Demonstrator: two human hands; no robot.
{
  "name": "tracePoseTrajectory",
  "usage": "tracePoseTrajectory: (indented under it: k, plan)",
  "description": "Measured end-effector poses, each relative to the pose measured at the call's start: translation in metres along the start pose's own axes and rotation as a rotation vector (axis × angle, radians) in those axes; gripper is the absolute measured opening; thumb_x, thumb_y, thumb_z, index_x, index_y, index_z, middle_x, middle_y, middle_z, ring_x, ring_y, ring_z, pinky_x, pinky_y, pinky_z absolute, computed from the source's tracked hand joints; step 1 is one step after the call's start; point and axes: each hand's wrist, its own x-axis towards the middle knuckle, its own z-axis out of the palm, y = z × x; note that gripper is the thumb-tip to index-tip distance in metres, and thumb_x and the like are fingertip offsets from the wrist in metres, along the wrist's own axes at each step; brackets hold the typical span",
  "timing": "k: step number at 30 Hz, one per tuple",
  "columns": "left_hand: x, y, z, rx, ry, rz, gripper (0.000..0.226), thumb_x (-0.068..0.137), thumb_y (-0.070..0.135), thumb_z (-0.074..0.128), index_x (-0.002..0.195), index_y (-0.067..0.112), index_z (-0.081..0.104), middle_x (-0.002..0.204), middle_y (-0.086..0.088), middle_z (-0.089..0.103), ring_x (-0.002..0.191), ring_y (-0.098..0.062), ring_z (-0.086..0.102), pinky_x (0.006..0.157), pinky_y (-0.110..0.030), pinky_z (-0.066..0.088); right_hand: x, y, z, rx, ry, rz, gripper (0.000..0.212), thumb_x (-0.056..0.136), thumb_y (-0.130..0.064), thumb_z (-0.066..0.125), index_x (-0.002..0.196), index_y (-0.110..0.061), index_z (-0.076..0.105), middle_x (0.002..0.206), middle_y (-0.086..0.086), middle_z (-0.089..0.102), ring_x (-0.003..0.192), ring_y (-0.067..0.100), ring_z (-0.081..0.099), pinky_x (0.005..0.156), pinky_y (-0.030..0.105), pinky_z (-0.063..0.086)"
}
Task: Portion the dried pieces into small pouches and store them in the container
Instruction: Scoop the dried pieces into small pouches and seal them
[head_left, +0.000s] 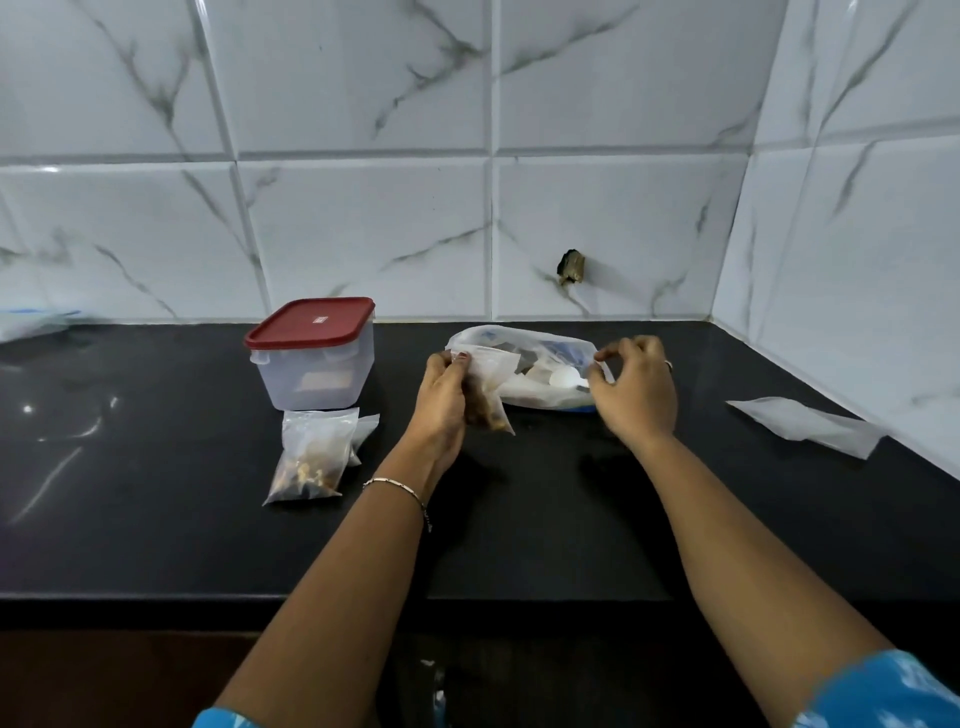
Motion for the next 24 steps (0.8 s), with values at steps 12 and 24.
tracePoseTrajectory:
  k: [12, 24]
  plan:
    - [0.015, 0.009, -0.010, -0.333, 0.043, 0.082, 0.009, 0.095, 0.011, 0.057, 0.087, 0.014, 0.055, 0.067, 0.005, 0.067, 0.065, -0.006, 0.064, 0.066, -0.024, 0.054, 0.002, -0.088, 0.029, 0.656, -0.203, -0.069, 0.017, 0.089, -0.028, 0.068, 0.085, -0.012, 0.074, 0.080, -0.004, 0.070, 0.074, 0.007, 0.062, 0.070, 0.022, 0.047]
    - [0.021, 0.014, -0.004, -0.051, 0.115, 0.273, 0.005, 0.092, 0.009, 0.063, 0.088, 0.010, 0.066, 0.080, 0.002, 0.068, 0.067, 0.004, 0.063, 0.064, -0.009, 0.048, 0.009, -0.069, 0.019, 0.345, 0.288, -0.379, 0.017, 0.088, -0.028, 0.068, 0.083, -0.013, 0.071, 0.086, -0.002, 0.066, 0.082, 0.010, 0.055, 0.075, 0.027, 0.049]
